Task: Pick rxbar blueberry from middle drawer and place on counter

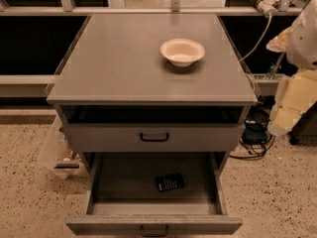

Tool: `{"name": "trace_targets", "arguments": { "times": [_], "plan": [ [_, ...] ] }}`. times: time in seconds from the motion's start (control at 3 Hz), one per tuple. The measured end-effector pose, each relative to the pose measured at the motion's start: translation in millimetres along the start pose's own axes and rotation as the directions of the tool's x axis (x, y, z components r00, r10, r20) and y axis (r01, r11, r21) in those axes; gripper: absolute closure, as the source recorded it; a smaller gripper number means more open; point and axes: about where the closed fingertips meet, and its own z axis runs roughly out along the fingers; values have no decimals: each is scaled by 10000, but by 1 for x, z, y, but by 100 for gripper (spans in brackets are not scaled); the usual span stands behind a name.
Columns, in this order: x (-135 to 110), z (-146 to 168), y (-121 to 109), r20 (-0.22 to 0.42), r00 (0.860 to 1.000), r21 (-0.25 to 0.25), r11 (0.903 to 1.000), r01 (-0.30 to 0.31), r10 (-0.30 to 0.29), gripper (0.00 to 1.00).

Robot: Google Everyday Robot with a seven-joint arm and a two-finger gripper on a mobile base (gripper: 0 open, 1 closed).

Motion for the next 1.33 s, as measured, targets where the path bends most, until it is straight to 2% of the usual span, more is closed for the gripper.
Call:
{"name": "trace_targets", "arguments": {
  "times": [0.33, 0.67, 1.0, 1.33],
  "plan": [
    [0, 0, 0, 0, 10000, 0, 10000, 0, 0, 0],
    [10, 9, 3, 260, 9993, 92, 9996, -257, 254, 0],
    [28, 54, 27, 1233, 9892, -337, 9966, -757, 794, 0],
    [57, 143, 66, 2316, 9348, -1622, 9581, -2360, 2694, 0]
  ]
}}
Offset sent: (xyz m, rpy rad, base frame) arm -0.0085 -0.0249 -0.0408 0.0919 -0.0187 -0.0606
